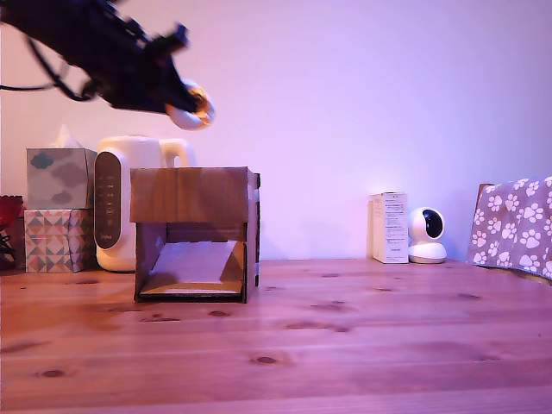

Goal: Drop the footbag into the cardboard dice tower

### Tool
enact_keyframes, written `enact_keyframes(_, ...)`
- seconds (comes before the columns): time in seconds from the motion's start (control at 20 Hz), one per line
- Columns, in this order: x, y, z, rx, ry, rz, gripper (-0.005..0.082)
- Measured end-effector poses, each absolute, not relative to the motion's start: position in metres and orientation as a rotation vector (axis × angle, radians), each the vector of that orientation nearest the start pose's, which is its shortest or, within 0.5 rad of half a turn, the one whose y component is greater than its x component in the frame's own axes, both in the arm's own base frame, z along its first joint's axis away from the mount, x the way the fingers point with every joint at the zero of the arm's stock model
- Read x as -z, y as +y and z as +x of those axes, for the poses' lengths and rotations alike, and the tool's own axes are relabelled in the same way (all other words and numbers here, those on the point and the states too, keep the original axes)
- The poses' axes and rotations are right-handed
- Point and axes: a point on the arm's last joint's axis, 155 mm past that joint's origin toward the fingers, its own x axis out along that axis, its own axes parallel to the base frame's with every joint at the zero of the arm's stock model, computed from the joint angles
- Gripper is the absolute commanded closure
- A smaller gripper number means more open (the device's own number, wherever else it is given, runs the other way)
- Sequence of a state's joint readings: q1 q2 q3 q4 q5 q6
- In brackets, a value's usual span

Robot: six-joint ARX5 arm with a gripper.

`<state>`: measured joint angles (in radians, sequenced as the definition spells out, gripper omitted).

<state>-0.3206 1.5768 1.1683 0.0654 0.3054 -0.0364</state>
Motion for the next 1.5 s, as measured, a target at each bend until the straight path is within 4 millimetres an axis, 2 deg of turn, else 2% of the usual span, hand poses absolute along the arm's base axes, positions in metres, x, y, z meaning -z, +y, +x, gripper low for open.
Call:
enact_keyframes(0.2,-0.240,-0.220,0.488,0.614,0.387,-0.014,0.0644)
enact_keyframes(0.35,-0.226,-0.222,0.502,0.610,0.422,-0.007,0.0644)
enact_keyframes(0.5,-0.217,-0.217,0.507,0.593,0.436,0.006,0.0620)
enact_keyframes(0.55,-0.217,-0.215,0.508,0.590,0.434,0.008,0.0527)
enact_keyframes(0.65,-0.218,-0.213,0.509,0.588,0.429,0.020,0.0160)
enact_keyframes(0.7,-0.218,-0.213,0.509,0.589,0.427,0.026,0.0057)
enact_keyframes(0.85,-0.214,-0.210,0.508,0.584,0.446,0.026,0.0046)
enact_keyframes(0.9,-0.211,-0.209,0.507,0.583,0.461,0.026,0.0066)
enact_keyframes(1.0,-0.203,-0.207,0.501,0.581,0.504,0.026,0.0207)
enact_keyframes(1.05,-0.201,-0.206,0.497,0.581,0.525,0.027,0.0355)
enact_keyframes(1.15,-0.202,-0.203,0.487,0.580,0.561,0.028,0.0779)
enact_keyframes(1.25,-0.211,-0.199,0.473,0.579,0.586,0.028,0.0778)
enact_keyframes(1.5,-0.253,-0.193,0.450,0.592,0.529,0.051,0.0793)
